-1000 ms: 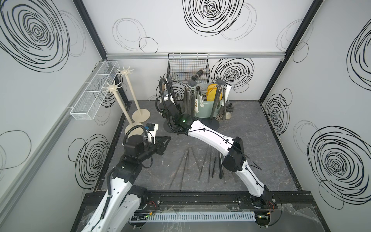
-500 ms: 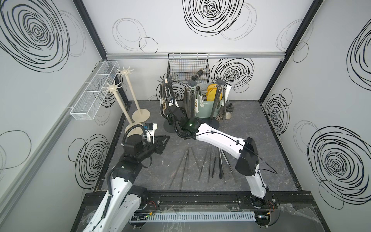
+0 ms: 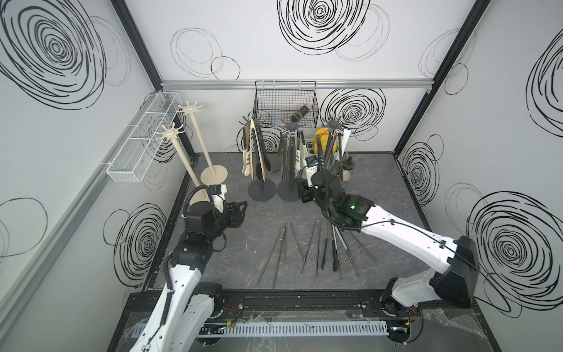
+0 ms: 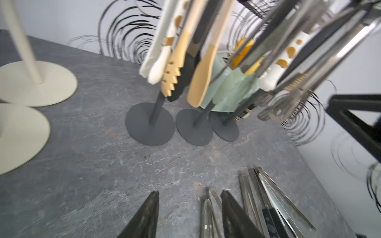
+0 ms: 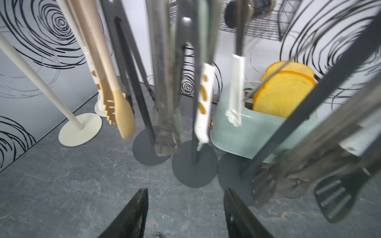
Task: Hang food tongs on kitchen utensil racks
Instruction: Pick up the rack from the center of the board.
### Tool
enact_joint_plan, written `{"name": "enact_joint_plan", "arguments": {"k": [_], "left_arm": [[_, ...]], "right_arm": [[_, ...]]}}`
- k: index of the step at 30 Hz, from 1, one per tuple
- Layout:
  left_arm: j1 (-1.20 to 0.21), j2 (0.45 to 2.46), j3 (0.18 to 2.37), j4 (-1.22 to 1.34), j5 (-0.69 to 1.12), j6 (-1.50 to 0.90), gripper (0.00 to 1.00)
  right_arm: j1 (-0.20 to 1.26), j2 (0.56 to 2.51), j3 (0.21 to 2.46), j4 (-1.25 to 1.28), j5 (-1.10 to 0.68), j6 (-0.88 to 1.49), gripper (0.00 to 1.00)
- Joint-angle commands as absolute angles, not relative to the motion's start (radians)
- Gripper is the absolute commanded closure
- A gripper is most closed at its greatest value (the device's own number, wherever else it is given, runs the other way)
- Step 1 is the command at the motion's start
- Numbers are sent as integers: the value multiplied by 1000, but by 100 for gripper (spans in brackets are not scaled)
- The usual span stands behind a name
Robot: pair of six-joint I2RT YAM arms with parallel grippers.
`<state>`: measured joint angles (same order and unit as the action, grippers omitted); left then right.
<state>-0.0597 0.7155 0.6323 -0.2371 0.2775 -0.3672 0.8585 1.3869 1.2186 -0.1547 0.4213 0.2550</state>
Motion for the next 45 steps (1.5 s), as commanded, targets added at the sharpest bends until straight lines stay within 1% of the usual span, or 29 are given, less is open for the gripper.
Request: {"name": "enact_joint_plan", "arguments": {"k": [1, 4, 8, 17, 21, 27, 35, 45], "left_arm": [[-16, 731, 683, -241, 79, -385, 41], [29, 760, 714, -245, -19, -379, 37], [102, 819, 769, -235, -95, -334, 34], [264, 959, 858, -125, -76, -246, 33], [291, 1034, 857, 3, -75, -211, 33], [311, 1158, 887, 141, -154, -138, 35], [329, 1275, 884, 333, -113, -39, 35], [348, 1438, 990, 412, -52, -12, 37]], "right_arm": [[736, 1275, 1112, -72, 186, 278, 36], [635, 1209, 1039, -51, 45, 261, 36], [566, 1161, 983, -31, -66, 236, 34], [498, 1092, 874, 59, -224, 242, 32], [471, 1068, 851, 75, -255, 250, 32], [453, 1042, 831, 76, -269, 256, 31], [426, 1023, 821, 54, -261, 259, 31], [416, 1057, 836, 37, -255, 258, 31]]}}
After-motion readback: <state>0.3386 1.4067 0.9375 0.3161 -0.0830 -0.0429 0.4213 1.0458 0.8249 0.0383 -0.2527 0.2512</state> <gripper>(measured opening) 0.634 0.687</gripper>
